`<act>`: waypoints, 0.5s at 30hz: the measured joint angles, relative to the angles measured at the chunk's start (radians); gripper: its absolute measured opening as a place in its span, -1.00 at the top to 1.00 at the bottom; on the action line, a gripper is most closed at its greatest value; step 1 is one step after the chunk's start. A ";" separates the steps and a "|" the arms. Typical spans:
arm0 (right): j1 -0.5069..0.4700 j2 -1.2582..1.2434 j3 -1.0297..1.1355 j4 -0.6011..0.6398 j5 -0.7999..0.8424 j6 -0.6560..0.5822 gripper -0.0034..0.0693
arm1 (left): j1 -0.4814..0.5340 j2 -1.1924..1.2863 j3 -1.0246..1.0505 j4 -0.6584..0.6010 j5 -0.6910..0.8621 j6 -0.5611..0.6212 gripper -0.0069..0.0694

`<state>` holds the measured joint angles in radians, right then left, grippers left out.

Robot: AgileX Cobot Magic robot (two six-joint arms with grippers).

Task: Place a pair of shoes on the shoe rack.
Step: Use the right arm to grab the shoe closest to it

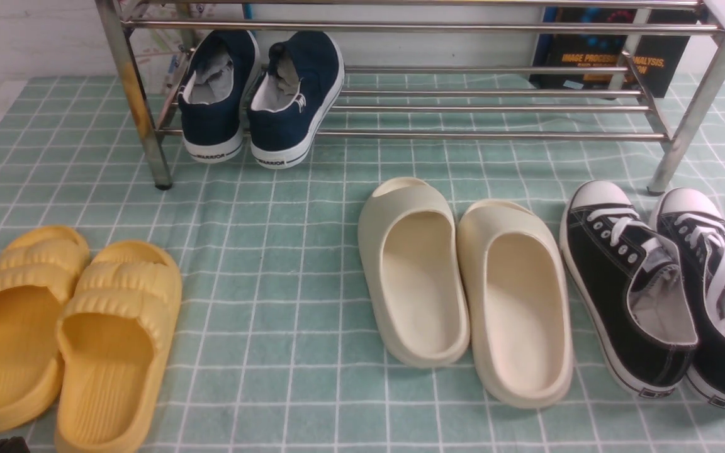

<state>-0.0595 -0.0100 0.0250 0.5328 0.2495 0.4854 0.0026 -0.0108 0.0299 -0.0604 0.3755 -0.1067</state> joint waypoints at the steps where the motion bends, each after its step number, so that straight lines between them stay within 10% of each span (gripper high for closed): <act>1: 0.000 0.000 0.000 -0.021 -0.021 -0.016 0.25 | 0.000 0.000 0.000 0.000 0.000 0.000 0.68; 15: 0.000 0.359 -0.408 -0.213 0.088 -0.476 0.92 | 0.000 0.000 0.000 0.000 0.000 0.000 0.68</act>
<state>-0.0595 0.3492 -0.3828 0.3201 0.3375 0.0091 0.0026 -0.0108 0.0299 -0.0604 0.3755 -0.1067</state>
